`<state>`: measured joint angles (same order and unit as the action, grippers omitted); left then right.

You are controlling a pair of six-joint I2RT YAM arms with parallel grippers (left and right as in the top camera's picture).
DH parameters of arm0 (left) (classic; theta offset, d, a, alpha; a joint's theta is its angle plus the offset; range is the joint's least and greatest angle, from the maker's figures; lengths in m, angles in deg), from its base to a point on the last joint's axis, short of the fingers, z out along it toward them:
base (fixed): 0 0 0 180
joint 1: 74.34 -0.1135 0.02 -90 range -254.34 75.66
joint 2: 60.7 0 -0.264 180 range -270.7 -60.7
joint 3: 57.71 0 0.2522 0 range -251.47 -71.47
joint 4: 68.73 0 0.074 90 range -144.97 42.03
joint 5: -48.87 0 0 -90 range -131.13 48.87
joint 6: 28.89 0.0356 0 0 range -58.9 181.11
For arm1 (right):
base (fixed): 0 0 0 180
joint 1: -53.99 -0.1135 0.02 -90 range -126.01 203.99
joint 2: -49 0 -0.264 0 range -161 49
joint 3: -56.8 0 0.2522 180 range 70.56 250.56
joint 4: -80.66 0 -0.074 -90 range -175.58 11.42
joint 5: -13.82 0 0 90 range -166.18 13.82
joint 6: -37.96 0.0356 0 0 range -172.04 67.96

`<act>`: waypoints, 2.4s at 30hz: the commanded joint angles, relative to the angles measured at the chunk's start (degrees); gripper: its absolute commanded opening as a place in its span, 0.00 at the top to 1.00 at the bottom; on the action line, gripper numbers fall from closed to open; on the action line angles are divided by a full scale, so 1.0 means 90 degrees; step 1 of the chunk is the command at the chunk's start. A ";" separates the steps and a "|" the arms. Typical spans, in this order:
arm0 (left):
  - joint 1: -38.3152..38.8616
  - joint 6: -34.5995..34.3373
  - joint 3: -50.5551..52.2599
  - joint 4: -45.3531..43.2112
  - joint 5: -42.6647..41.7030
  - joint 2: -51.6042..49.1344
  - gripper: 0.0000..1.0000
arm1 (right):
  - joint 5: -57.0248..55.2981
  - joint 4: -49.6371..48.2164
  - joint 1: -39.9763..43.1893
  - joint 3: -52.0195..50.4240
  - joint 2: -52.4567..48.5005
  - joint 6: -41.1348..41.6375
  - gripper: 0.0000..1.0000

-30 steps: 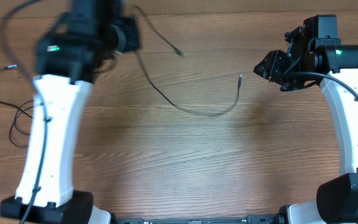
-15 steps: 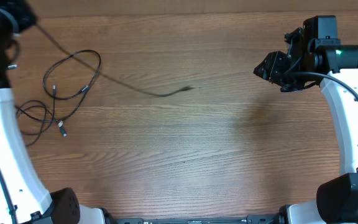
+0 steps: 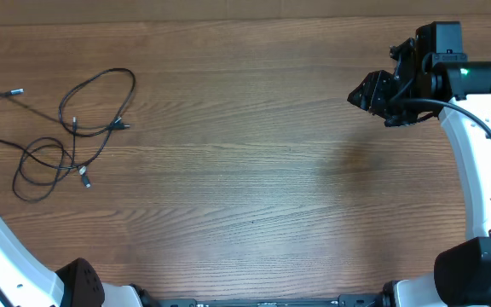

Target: Untangle cables

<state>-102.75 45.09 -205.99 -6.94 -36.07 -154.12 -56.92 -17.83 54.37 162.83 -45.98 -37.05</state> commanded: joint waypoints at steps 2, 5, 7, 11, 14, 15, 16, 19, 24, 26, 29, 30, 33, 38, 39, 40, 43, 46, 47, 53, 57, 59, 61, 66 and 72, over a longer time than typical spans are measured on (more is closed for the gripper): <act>0.0231 0.0214 -0.0095 0.0653 0.0129 -0.0240 0.96 | 0.0032 -0.0007 -0.0005 0.0172 0.0087 -0.0027 0.44; 0.0466 0.0214 -0.0092 0.1416 -0.0039 -0.0624 0.84 | 0.0029 0.0019 -0.0005 0.0172 0.0087 -0.0029 0.44; 0.0607 0.0214 -0.0070 0.1897 -0.0070 -0.0886 0.76 | 0.0029 0.0034 -0.0005 0.0172 0.0087 -0.0029 0.44; 0.0804 0.0209 -0.0066 0.2773 -0.0070 -0.1552 0.68 | 0.0032 0.0034 -0.0005 0.0172 0.0087 -0.0029 0.44; 0.0814 0.0202 -0.0066 0.3130 -0.0063 -0.1940 0.67 | 0.0032 0.0053 -0.0005 0.0172 0.0087 -0.0029 0.44; 0.0814 0.0182 -0.0066 0.3208 -0.0061 -0.2040 0.67 | 0.0032 0.0061 -0.0005 0.0172 0.0087 -0.0029 0.44; 0.0814 0.0175 -0.0066 0.3269 -0.0063 -0.2106 0.66 | 0.0032 0.0070 -0.0005 0.0172 0.0087 -0.0029 0.44; 0.0843 0.0046 -0.0066 0.3349 -0.0236 -0.2193 0.66 | 0.0036 0.0107 -0.0005 0.0172 0.0087 -0.0131 0.42; 0.0984 -0.0022 -0.0073 0.3310 -0.0933 -0.1868 0.66 | 0.0539 0.0109 -0.0005 0.0175 0.0092 -0.0959 0.27; 0.1054 -0.0036 -0.0073 0.3373 -0.1209 -0.1671 0.66 | 0.0583 0.0109 -0.0019 0.0175 0.0131 -0.1044 0.23; 0.1190 -0.0112 -0.0073 0.3504 -0.1438 -0.1355 0.66 | 0.0580 0.0109 -0.0097 0.0214 0.0274 -0.1161 0.17; 0.1251 -0.0119 -0.0073 0.3551 -0.1503 -0.1243 0.66 | 0.0500 0.0121 -0.0141 0.0270 0.0338 -0.1202 0.14; 0.1430 -0.0325 -0.0073 0.3774 -0.1559 -0.1030 0.64 | 0.0199 0.0325 -0.0240 0.0539 0.0529 -0.1200 0.11; 0.1778 -0.0486 -0.0070 0.4337 -0.1554 -0.0986 0.00 | -0.0019 0.0950 -0.0291 0.1032 0.1018 -0.1200 0.10; 0.1814 -0.0491 -0.0070 0.4350 -0.1569 -0.1001 0.00 | -0.0022 0.1064 -0.0291 0.1093 0.1139 -0.1202 0.10; 0.1843 -0.0488 -0.0070 0.4347 -0.1571 -0.1018 0.00 | -0.0022 0.1134 -0.0291 0.1127 0.1246 -0.1200 0.10; 0.1872 -0.0483 -0.0068 0.4347 -0.1542 -0.1054 0.00 | -0.0019 0.1382 -0.0291 0.1200 0.1795 -0.1197 0.09; 0.1868 -0.0483 -0.0068 0.4347 -0.1542 -0.1054 0.00 | -0.0017 0.1535 -0.0291 0.1205 0.2273 -0.1168 0.01; 0.1868 -0.0483 -0.0066 0.4347 -0.1542 -0.1059 0.00 | -0.0005 0.1600 -0.0291 0.1205 0.2433 -0.1146 0.00; 0.1868 -0.0483 -0.0066 0.4347 -0.1542 -0.1059 0.00 | 0.0005 0.1775 -0.0291 0.1205 0.3045 -0.1151 0.00; 0.1868 -0.0483 -0.0066 0.4347 -0.1542 -0.1059 0.00 | -0.0177 0.1838 -0.0291 0.1205 0.3121 -0.1251 0.00; 0.1868 -0.0483 -0.0066 0.4347 -0.1542 -0.1059 0.00 | -0.0493 0.1872 -0.0291 0.1205 0.3123 -0.1246 0.00; 0.1868 -0.0483 -0.0066 0.4347 -0.1542 -0.1059 0.00 | -0.0648 0.1836 -0.0291 0.1205 0.3111 -0.1243 0.00; 0.1868 -0.0483 -0.0066 0.4347 -0.1542 -0.1059 0.00 | -0.1122 0.1331 -0.0291 0.1110 0.3070 -0.1248 0.00; 0.1868 -0.0483 -0.0068 0.4347 -0.1542 -0.1059 0.00 | -0.1566 -0.0544 -0.0291 0.0029 0.3553 -0.1654 0.00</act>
<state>-86.05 41.53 -206.25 32.27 -49.51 -163.15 -67.69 -18.86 51.90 167.70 -16.87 -48.75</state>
